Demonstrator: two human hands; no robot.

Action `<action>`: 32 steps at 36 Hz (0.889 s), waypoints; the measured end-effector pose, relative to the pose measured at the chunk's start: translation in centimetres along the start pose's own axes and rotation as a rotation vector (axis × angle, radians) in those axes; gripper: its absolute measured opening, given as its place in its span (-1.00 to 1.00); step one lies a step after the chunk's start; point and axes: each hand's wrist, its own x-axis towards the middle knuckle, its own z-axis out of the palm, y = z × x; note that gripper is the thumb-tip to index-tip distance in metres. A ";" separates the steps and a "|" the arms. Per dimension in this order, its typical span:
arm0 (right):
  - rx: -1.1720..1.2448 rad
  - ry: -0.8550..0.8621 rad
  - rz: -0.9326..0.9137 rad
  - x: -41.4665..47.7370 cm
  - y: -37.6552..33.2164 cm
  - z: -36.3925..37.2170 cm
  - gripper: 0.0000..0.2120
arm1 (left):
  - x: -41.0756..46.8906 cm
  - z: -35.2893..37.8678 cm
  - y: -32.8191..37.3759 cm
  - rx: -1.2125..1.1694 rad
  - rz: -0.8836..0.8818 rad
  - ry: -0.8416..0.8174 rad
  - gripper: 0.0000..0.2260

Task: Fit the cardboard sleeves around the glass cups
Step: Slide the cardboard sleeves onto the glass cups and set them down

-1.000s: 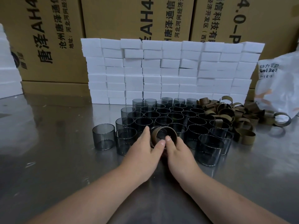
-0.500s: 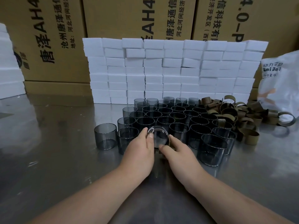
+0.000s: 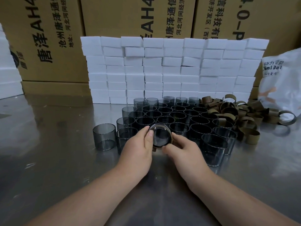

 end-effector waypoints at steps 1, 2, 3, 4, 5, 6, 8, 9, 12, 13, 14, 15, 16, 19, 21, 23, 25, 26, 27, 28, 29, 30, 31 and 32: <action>0.016 0.004 -0.005 0.0 0.0 0.0 -0.82 | 0.0 -0.1 0.0 -0.010 0.000 0.000 -0.67; 0.024 0.009 -0.009 0.0 0.0 -0.1 -0.82 | 0.0 -0.1 0.1 -0.021 -0.002 0.000 -0.67; 0.027 0.016 -0.010 0.1 0.0 -0.2 -0.83 | 0.1 -0.2 0.1 -0.030 -0.006 -0.005 -0.66; 0.029 0.020 -0.012 0.1 0.0 -0.2 -0.83 | 0.1 -0.2 0.1 -0.037 -0.008 -0.009 -0.65; 0.036 0.021 -0.015 0.1 -0.1 -0.3 -0.84 | 0.1 -0.2 0.1 -0.043 -0.010 -0.012 -0.64; 0.046 0.022 -0.019 0.1 -0.2 -0.3 -0.83 | 0.1 -0.3 0.2 -0.048 -0.013 -0.012 -0.64; 0.067 0.028 -0.022 0.1 -0.3 -0.4 -0.82 | 0.1 -0.4 0.3 -0.052 -0.019 -0.006 -0.64; 0.078 0.029 -0.022 0.0 -0.3 -0.4 -0.82 | 0.2 -0.4 0.2 -0.053 -0.020 -0.002 -0.66; 0.091 0.023 -0.019 0.0 -0.3 -0.5 -0.83 | 0.3 -0.5 0.2 -0.066 -0.030 0.002 -0.70; 0.089 0.022 -0.017 0.0 -0.4 -0.5 -0.83 | 0.3 -0.5 0.2 -0.074 -0.036 0.004 -0.73; 0.091 0.021 -0.017 -0.1 -0.5 -0.5 -0.84 | 0.3 -0.6 0.2 -0.082 -0.041 0.006 -0.75; 0.096 0.020 -0.016 -0.1 -0.6 -0.4 -0.87 | 0.3 -0.6 0.2 -0.090 -0.044 0.007 -0.77; 0.105 0.019 -0.016 -0.2 -0.7 -0.4 -0.86 | 0.3 -0.6 0.2 -0.097 -0.048 0.009 -0.80; 0.125 0.017 -0.014 -0.3 -0.8 -0.4 -0.79 | 0.3 -0.7 0.3 -0.127 -0.062 0.019 -0.85; 0.133 0.012 -0.017 -0.4 -0.9 -0.5 -0.79 | 0.3 -0.7 0.3 -0.140 -0.071 0.026 -0.86; 0.143 0.002 -0.022 -0.4 -0.9 -0.5 -0.82 | 0.3 -0.6 0.3 -0.173 -0.098 0.032 -0.86; 0.150 -0.003 -0.039 -0.4 -0.9 -0.6 -0.80 | 0.4 -0.6 0.3 -0.208 -0.118 0.044 -0.86; 0.155 0.000 -0.046 -0.4 -0.9 -0.6 -0.74 | 0.4 -0.6 0.3 -0.225 -0.121 0.052 -0.86; 0.160 0.004 -0.049 -0.4 -0.9 -0.7 -0.70 | 0.4 -0.5 0.4 -0.243 -0.125 0.059 -0.86; 0.164 0.006 -0.050 -0.4 -0.9 -0.7 -0.69 | 0.4 -0.5 0.4 -0.258 -0.131 0.063 -0.86; 0.168 0.004 -0.050 -0.4 -1.0 -0.6 -0.72 | 0.4 -0.5 0.5 -0.270 -0.138 0.065 -0.87; 0.171 0.001 -0.045 -0.4 -1.0 -0.6 -0.77 | 0.4 -0.5 0.5 -0.279 -0.146 0.065 -0.87; 0.172 0.000 -0.038 -0.4 -1.1 -0.6 -0.81 | 0.4 -0.5 0.5 -0.287 -0.154 0.065 -0.88; 0.173 0.003 -0.032 -0.4 -1.0 -0.6 -0.81 | 0.4 -0.5 0.5 -0.298 -0.164 0.065 -0.88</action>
